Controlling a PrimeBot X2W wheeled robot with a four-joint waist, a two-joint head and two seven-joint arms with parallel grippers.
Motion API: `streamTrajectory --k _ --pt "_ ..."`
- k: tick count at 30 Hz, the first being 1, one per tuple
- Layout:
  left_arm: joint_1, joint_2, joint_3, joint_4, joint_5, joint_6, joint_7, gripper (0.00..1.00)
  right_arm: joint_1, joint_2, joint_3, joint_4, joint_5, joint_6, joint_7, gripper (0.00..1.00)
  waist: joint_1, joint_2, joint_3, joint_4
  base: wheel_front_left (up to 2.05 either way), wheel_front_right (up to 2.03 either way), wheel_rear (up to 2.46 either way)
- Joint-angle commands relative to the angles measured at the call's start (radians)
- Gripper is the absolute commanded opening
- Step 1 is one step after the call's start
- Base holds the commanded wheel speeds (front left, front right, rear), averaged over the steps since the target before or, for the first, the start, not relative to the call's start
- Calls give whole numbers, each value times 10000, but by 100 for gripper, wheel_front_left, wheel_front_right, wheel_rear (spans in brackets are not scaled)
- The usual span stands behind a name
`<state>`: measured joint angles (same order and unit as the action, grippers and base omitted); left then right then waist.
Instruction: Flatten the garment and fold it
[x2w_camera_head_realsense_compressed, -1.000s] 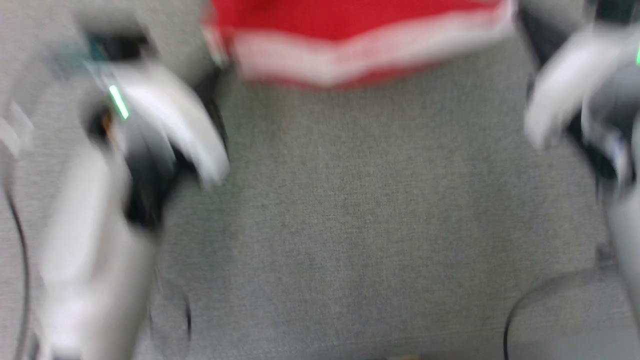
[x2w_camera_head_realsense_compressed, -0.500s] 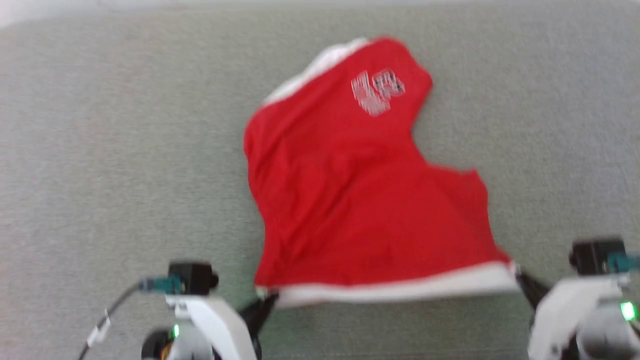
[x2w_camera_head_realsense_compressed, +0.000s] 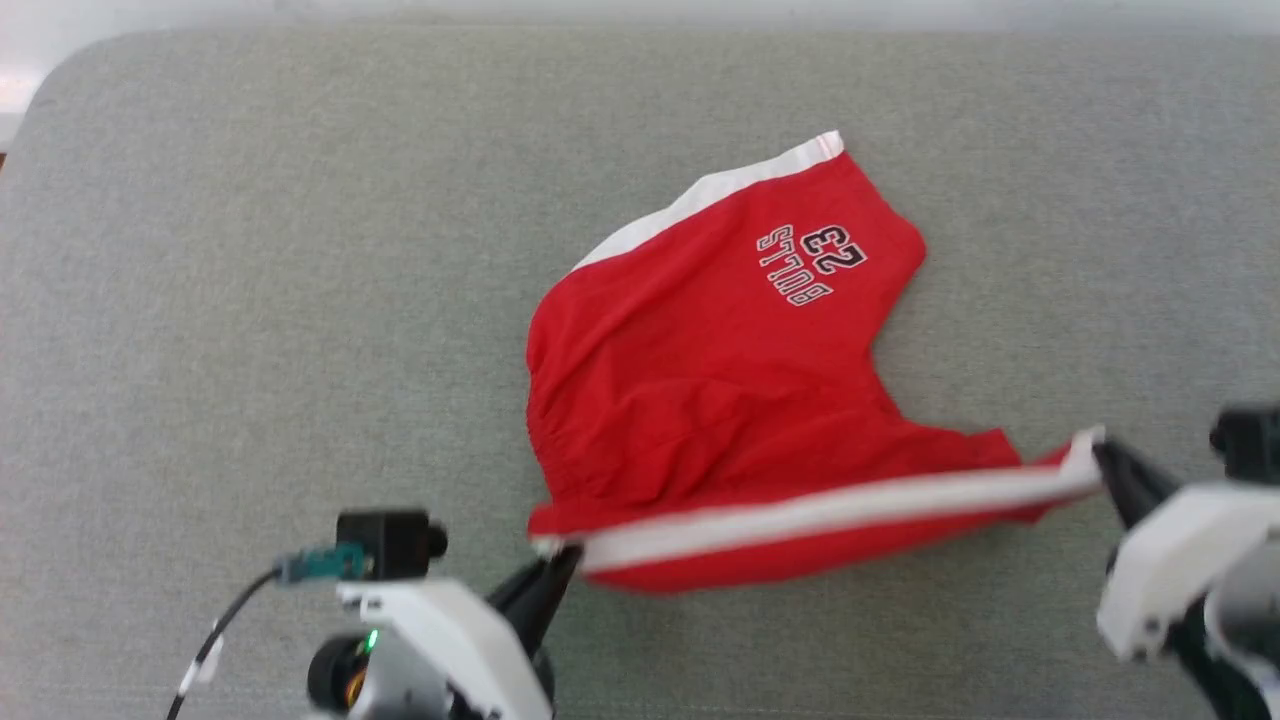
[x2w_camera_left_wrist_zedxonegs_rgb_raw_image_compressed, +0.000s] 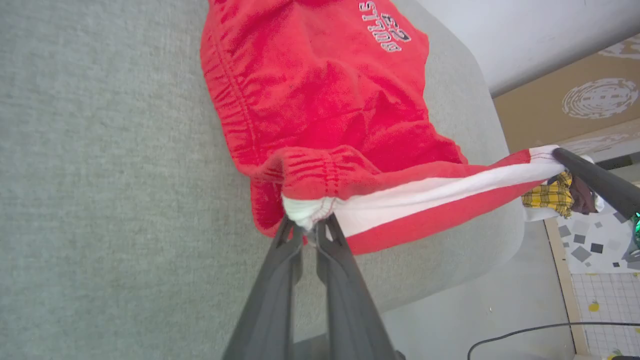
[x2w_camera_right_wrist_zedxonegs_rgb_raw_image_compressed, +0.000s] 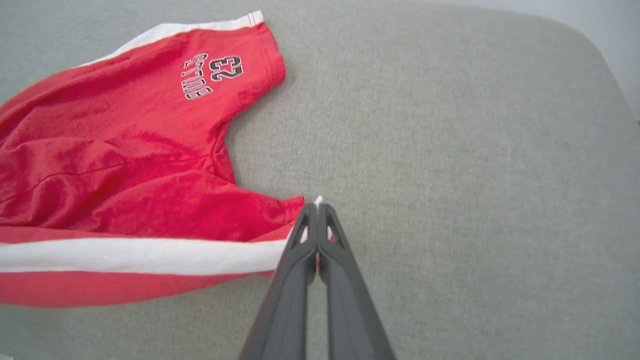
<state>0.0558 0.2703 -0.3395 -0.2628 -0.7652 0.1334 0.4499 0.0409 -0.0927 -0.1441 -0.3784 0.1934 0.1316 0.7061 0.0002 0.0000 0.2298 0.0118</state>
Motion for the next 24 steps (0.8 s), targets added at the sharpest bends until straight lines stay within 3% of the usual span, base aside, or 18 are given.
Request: streamTrajectory --k 1,7,12,24 --pt "-525 -192 -17 192 154 43 -131 0 -660 -289 169 248 -72 -9 -101 0 -2 0 235 224 0 0 0" --pt "-2166 -826 19 1112 319 104 -440 0 -3345 -1375 914 1871 -30 -9 -460 0 -2 0 931 716 0 0 0" --pt "-3385 -1400 207 1844 180 105 -802 0 -5474 -1777 1339 3609 146 -9 -804 0 -2 0 1628 1197 0 0 0" --pt "-5608 -2088 284 3715 -330 161 -1814 0 -9086 -2568 2439 6658 -201 -9 -1733 0 -2 0 3060 2172 0 0 0"
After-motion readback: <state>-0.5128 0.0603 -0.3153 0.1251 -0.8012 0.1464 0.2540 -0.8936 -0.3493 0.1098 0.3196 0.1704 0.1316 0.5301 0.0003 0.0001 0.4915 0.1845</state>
